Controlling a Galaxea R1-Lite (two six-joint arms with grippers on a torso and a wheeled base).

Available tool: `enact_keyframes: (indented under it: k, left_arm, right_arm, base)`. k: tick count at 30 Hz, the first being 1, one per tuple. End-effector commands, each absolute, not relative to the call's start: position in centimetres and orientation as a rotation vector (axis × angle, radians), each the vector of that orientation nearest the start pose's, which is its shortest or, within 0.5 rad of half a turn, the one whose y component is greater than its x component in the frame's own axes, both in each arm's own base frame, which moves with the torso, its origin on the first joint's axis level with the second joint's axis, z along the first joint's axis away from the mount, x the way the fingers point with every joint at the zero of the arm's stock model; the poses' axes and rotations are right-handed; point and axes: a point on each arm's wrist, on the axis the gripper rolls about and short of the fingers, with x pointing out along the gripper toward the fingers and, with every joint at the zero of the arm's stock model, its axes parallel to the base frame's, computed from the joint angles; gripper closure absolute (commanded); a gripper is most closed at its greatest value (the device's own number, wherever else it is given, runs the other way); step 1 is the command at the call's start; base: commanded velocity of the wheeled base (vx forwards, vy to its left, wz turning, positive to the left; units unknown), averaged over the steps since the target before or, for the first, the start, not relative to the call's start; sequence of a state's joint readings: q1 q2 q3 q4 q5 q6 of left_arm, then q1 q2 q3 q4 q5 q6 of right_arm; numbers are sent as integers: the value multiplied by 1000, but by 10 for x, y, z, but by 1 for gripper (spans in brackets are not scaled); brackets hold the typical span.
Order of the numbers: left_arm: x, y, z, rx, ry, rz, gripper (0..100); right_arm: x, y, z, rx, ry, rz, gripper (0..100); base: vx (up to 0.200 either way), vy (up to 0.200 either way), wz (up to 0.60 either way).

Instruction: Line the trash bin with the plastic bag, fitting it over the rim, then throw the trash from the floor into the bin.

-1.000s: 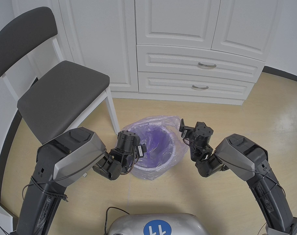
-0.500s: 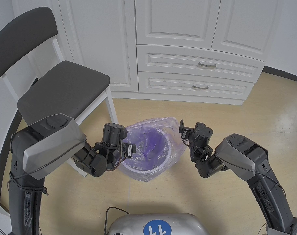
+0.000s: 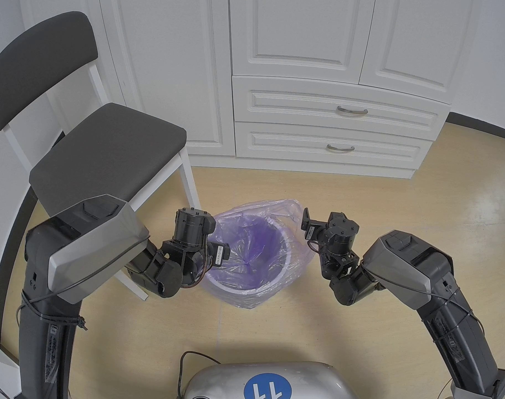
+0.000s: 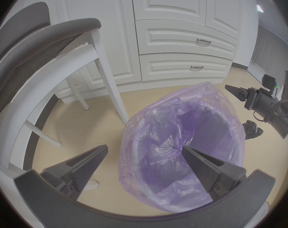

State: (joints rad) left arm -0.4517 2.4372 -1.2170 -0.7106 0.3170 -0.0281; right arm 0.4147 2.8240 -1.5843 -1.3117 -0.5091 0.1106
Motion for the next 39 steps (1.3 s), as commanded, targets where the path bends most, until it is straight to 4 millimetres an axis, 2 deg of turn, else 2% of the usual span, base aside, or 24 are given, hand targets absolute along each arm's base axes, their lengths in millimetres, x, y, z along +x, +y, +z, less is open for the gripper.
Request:
enact_keyframes:
  k: [1,6,11,18,24,31,39]
  left_arm:
    - [425,-181,-16,171,487,-87,0]
    - [448,-164,-19,140,458,-35,0]
    - [457,-152,-17,127,446,-6,0]
    - [470,-147,-5,57,391,20,0]
    - [477,-138,-9,52,391,42,0]
    - [490,-132,-22,7,393,70,0]
    - [490,-131,-19,-48,401,86,0]
  right_arm:
    - [473,199,-49,139,-60,-84,0]
    - [474,200,-51,141,-62,-84,0]
    - [474,200,-52,139,-61,-84,0]
    - [474,199,-52,139,-60,-86,0]
    - [477,200,-52,143,-68,-84,0]
    - [491,205,-65,152,-74,-85,0]
    - [513,215,-61,276,26,-46,0]
  base:
    - [0,0,0]
    - [0,0,0]
    - [0,0,0]
    - [0,0,0]
    - [0,0,0]
    - [0,0,0]
    - [0,0,0]
